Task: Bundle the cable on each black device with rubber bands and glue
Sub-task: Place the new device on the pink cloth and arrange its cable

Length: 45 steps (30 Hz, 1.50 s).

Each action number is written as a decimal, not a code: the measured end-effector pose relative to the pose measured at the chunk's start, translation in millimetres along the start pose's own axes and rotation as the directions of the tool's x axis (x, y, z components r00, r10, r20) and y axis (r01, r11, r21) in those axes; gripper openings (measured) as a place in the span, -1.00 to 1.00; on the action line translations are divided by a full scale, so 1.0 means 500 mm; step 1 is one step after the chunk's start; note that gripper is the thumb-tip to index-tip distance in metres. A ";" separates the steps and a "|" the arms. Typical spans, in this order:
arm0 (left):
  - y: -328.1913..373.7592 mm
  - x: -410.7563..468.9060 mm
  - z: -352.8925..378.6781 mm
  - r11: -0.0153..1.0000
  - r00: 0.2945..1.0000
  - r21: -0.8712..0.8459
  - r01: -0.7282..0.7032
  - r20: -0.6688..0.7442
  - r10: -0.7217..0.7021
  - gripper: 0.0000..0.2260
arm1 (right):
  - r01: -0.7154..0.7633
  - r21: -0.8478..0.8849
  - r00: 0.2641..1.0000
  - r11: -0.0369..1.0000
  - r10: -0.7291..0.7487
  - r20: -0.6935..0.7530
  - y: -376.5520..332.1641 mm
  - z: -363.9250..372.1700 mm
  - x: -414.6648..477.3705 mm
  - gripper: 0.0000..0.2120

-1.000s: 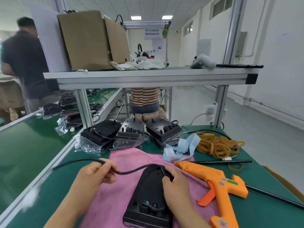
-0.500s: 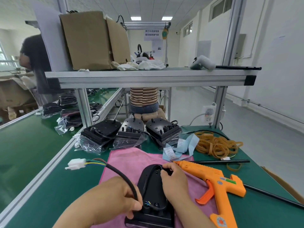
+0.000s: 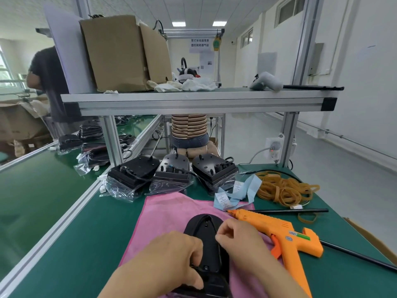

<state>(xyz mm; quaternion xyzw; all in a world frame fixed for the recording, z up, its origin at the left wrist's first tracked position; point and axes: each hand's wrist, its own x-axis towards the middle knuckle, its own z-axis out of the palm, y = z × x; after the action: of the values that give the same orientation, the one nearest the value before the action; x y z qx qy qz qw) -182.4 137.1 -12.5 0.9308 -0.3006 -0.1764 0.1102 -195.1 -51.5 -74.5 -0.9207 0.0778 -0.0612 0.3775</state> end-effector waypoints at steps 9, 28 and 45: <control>0.009 -0.007 -0.010 1.000 0.999 -0.009 0.006 0.048 -0.006 -0.67 | 0.062 0.061 0.880 0.996 -0.083 0.467 -0.021 -0.070 -0.024 -0.85; 0.014 0.011 -0.013 0.999 0.994 -0.003 0.047 0.096 -0.046 -0.77 | 0.172 -0.056 0.857 0.983 -0.121 0.501 -0.029 -0.069 0.022 -0.88; 0.018 0.058 0.037 0.973 0.996 0.223 0.058 -0.083 -0.040 -0.64 | 0.219 -0.208 0.826 0.953 -0.068 0.560 -0.043 -0.043 0.069 -0.79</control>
<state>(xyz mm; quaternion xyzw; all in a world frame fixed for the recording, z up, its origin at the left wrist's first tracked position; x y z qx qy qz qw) -172.4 110.8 -34.2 0.9506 -0.2911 -0.1074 0.0112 -162.7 -57.8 -42.3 -0.9446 -0.0957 0.1866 0.2526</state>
